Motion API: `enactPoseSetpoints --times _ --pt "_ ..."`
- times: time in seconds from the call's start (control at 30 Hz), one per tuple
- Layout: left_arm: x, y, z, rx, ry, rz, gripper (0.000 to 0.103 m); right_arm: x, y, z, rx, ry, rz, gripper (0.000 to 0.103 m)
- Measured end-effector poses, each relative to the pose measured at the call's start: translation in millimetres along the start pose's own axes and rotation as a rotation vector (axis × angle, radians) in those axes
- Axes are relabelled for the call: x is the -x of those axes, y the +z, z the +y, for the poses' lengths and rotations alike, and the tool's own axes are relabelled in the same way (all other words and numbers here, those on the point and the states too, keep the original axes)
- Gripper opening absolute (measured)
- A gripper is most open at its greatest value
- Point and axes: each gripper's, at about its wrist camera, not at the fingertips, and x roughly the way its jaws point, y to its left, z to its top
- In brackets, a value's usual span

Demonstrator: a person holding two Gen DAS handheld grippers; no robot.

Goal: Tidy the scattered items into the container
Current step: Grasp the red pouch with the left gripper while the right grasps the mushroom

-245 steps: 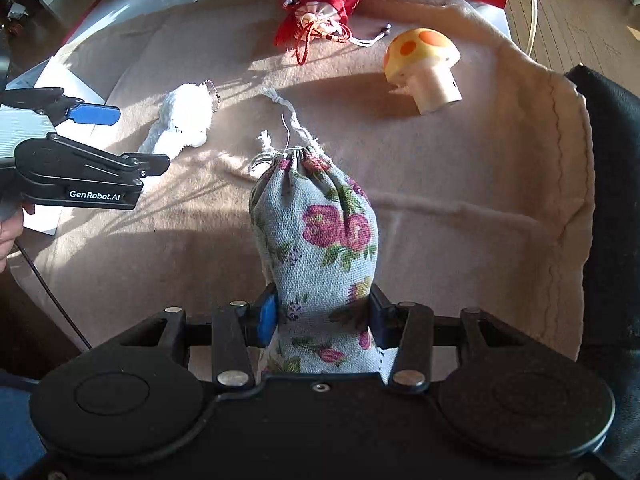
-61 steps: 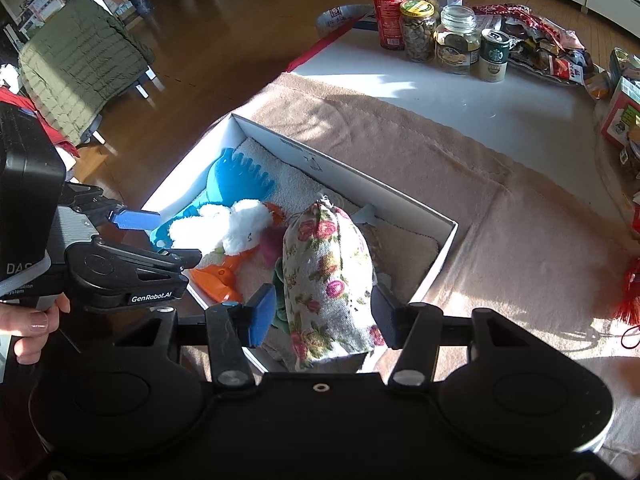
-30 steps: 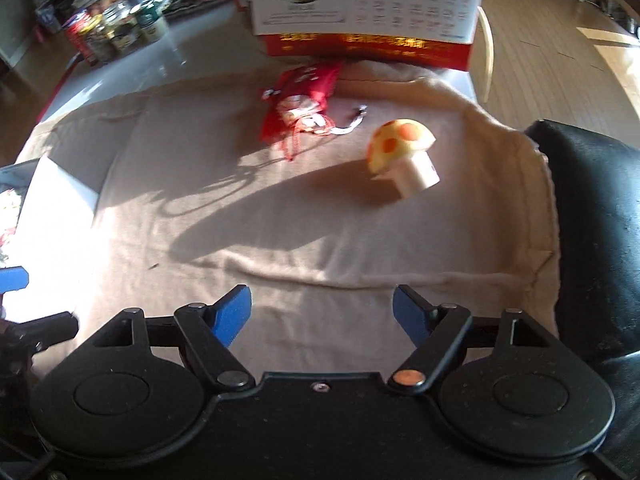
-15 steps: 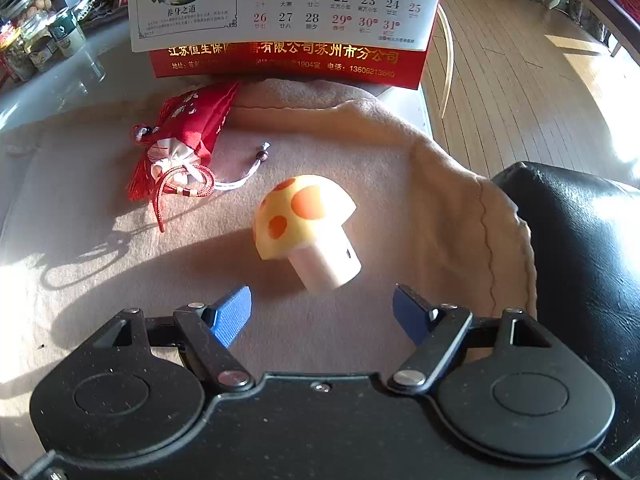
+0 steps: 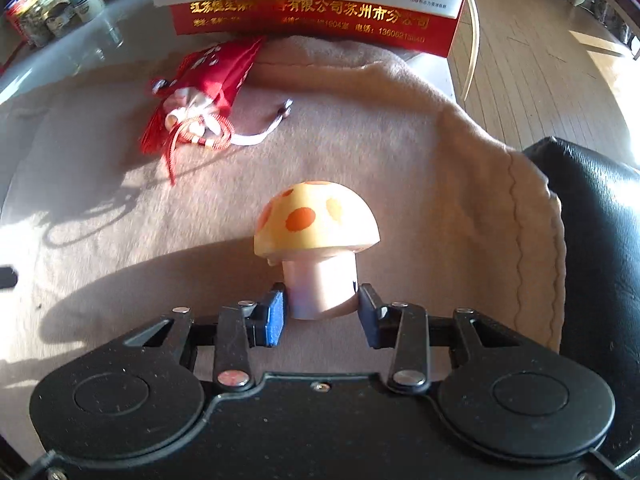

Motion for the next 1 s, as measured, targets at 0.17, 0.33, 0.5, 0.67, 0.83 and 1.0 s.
enactPoseSetpoints --times 0.17,0.33,0.5,0.67,0.83,1.0 --pt "-11 45 -25 0.006 -0.026 -0.053 0.082 12 -33 -5 0.002 0.021 0.029 0.041" --pt "-28 87 -49 0.036 -0.05 -0.104 0.087 5 -43 -13 -0.046 0.036 0.054 0.041" --pt "-59 117 -72 0.029 0.003 -0.107 0.092 -1 -50 -11 -0.051 0.022 0.04 0.041" --pt "-94 131 -95 -0.058 0.045 -0.068 0.094 -4 -47 -7 -0.022 -0.001 0.04 0.041" --pt "-97 134 -106 -0.063 -0.026 -0.046 0.049 -6 -47 -6 -0.019 -0.009 0.04 0.041" --pt "-83 109 -106 -0.136 0.005 -0.04 0.047 -7 -46 -8 -0.025 -0.006 0.04 0.042"
